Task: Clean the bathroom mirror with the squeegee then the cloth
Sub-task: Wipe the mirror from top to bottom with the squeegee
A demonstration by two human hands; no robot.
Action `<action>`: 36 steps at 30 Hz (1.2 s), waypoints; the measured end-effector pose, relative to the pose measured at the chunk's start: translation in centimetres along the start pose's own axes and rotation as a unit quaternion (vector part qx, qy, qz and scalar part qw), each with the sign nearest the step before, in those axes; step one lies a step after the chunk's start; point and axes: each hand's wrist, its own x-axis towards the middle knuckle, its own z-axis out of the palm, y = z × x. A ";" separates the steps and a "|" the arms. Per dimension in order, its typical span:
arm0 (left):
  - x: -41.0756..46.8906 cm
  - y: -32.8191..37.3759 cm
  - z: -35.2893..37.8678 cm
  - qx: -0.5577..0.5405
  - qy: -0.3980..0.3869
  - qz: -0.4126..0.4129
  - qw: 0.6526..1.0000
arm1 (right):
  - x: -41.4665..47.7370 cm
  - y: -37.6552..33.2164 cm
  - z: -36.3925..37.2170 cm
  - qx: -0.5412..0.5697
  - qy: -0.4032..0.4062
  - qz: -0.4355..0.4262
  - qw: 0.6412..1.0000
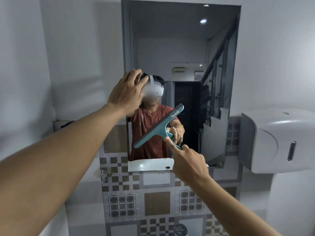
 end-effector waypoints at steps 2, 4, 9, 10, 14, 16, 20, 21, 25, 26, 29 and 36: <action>-1.4 0.6 0.6 -0.015 -0.003 -0.002 1.000 | 0.2 1.1 -0.5 -0.017 0.007 -0.001 1.000; -2.7 1.0 1.2 -0.026 -0.021 -0.010 0.999 | 0.5 2.3 -0.6 -0.028 0.012 -0.012 0.999; -4.0 1.4 1.8 -0.038 -0.068 -0.038 0.996 | 1.2 5.1 -1.6 -0.092 0.014 -0.039 0.995; -4.0 1.4 1.7 -0.038 -0.070 -0.039 0.996 | 1.2 5.5 -1.9 -0.106 0.013 -0.041 0.993; -4.0 1.7 1.5 -0.032 -0.068 -0.041 0.996 | 1.3 6.9 -2.8 -0.145 0.024 -0.047 0.988; -4.1 1.9 1.6 -0.032 -0.068 -0.036 0.997 | 1.4 7.5 -3.0 -0.160 0.030 -0.048 0.985; -4.5 2.6 2.2 -0.029 -0.077 -0.026 0.996 | 1.4 8.8 -3.7 -0.171 0.046 -0.045 0.983; -4.5 2.7 2.3 -0.030 -0.080 -0.028 0.996 | 1.4 9.2 -3.8 -0.175 0.049 -0.044 0.982; -4.6 2.9 2.3 -0.030 -0.072 -0.029 0.997 | 1.4 10.5 -4.0 -0.193 0.061 -0.038 0.979; -4.6 2.9 2.2 -0.028 -0.071 -0.027 0.997 | 1.4 10.8 -4.0 -0.198 0.064 -0.036 0.977; -4.6 2.9 2.2 -0.025 -0.072 -0.023 0.997 | 1.2 11.9 -4.2 -0.202 0.071 -0.024 0.977; -4.7 3.1 2.2 -0.034 -0.070 -0.031 0.997 | 0.4 13.9 -4.4 -0.177 0.055 0.034 0.982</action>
